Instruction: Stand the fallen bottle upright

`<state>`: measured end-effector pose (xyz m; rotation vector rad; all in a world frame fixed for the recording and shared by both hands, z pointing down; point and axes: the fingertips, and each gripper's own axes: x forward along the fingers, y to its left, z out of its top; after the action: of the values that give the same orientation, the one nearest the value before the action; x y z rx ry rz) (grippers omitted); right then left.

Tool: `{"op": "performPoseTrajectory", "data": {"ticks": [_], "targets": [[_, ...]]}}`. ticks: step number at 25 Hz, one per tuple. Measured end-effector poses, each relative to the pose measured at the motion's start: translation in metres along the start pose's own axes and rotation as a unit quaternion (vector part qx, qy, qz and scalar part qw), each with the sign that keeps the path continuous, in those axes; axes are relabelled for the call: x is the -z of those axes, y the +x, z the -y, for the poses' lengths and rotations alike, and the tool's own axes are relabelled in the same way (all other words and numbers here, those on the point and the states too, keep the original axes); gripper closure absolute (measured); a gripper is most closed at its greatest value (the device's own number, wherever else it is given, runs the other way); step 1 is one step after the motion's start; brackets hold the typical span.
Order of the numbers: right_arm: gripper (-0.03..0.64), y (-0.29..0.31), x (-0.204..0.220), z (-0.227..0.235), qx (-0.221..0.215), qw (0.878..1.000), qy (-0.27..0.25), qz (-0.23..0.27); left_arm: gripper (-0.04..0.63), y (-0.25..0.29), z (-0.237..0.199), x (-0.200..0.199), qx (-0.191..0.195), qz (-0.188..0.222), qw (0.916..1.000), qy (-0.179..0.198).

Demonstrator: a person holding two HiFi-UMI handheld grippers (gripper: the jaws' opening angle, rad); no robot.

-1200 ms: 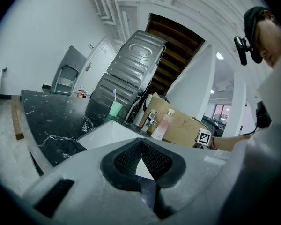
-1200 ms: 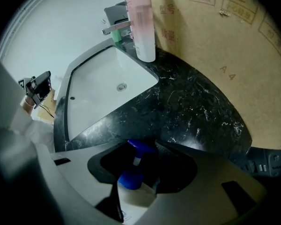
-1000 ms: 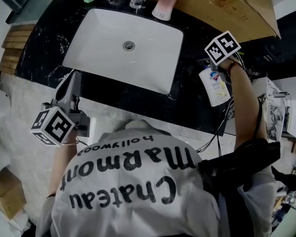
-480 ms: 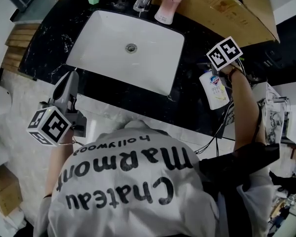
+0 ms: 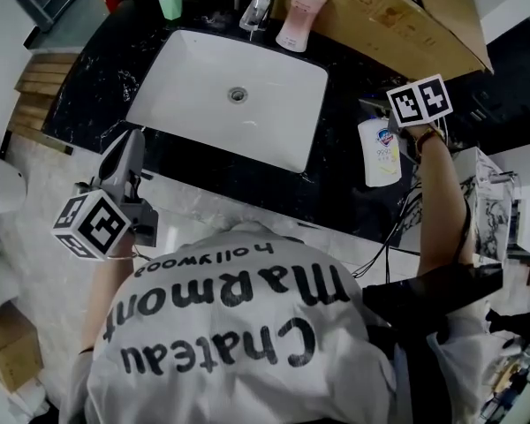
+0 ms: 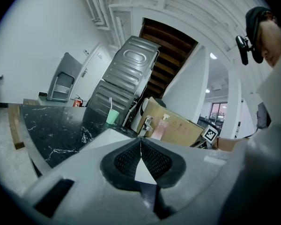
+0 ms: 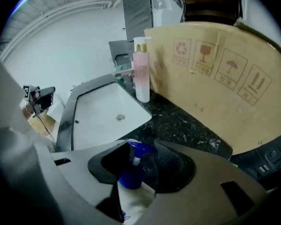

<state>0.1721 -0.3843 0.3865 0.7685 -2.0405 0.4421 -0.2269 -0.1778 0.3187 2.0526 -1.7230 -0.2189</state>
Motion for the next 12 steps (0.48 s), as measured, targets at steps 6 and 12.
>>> {"op": "performPoseTrajectory", "data": {"ticks": [6, 12], "targets": [[0.451, -0.031, -0.021, 0.004, 0.044, 0.994, 0.008, 0.096, 0.580, 0.000, 0.002, -0.001, 0.006, -0.001, 1.0000, 0.003], [0.451, -0.058, -0.030, 0.007, 0.085, 0.982, 0.027, 0.169, 0.581, 0.009, 0.011, -0.001, 0.025, -0.002, 0.9996, 0.008]]}}
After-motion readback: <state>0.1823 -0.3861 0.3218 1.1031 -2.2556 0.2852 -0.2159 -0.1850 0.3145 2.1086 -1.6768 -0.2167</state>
